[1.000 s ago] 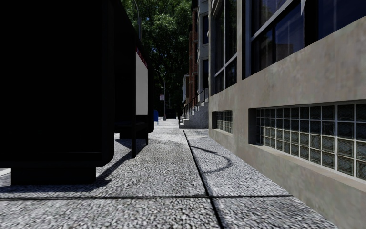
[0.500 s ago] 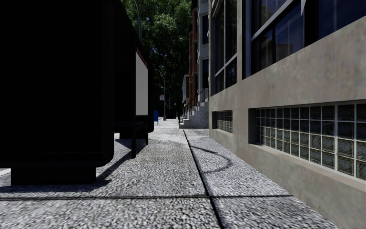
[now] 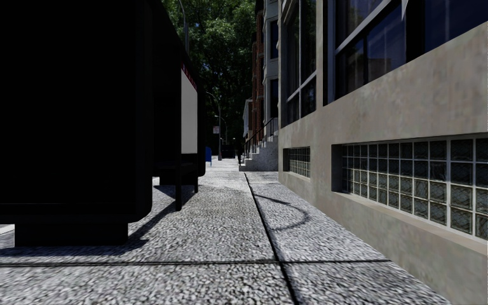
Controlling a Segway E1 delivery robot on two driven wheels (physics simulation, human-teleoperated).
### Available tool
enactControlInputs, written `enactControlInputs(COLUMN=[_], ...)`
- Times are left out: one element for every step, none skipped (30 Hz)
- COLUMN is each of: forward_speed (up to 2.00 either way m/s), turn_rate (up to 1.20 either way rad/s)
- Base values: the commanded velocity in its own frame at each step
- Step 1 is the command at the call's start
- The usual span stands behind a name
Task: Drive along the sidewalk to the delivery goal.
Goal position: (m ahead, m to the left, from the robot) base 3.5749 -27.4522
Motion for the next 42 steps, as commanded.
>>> enactControlInputs(forward_speed=[0.00,0.08,0.23,0.41,0.41,0.51,0.55,0.57,0.57,0.57,0.57,0.57,0.57,0.57,0.56,0.56,0.56,0.56,0.56,0.56,0.56,0.55,0.55,0.55,0.55,0.55,0.55,0.55,0.55,0.55,0.55,0.57,0.60,0.60,0.66,0.70,0.71,0.71,0.74,0.76,0.77,0.77], turn_rate=[0.17,0.24,0.38,0.43,0.43,0.44,0.45,0.45,0.45,0.46,0.49,0.50,0.50,0.52,0.54,0.58,0.58,0.60,0.60,0.60,0.60,0.60,0.63,0.68,0.68,0.69,0.70,0.70,0.70,0.70,0.70,0.71,0.71,0.71,0.71,0.71,0.71,0.71,0.71,0.71,0.71,0.71])
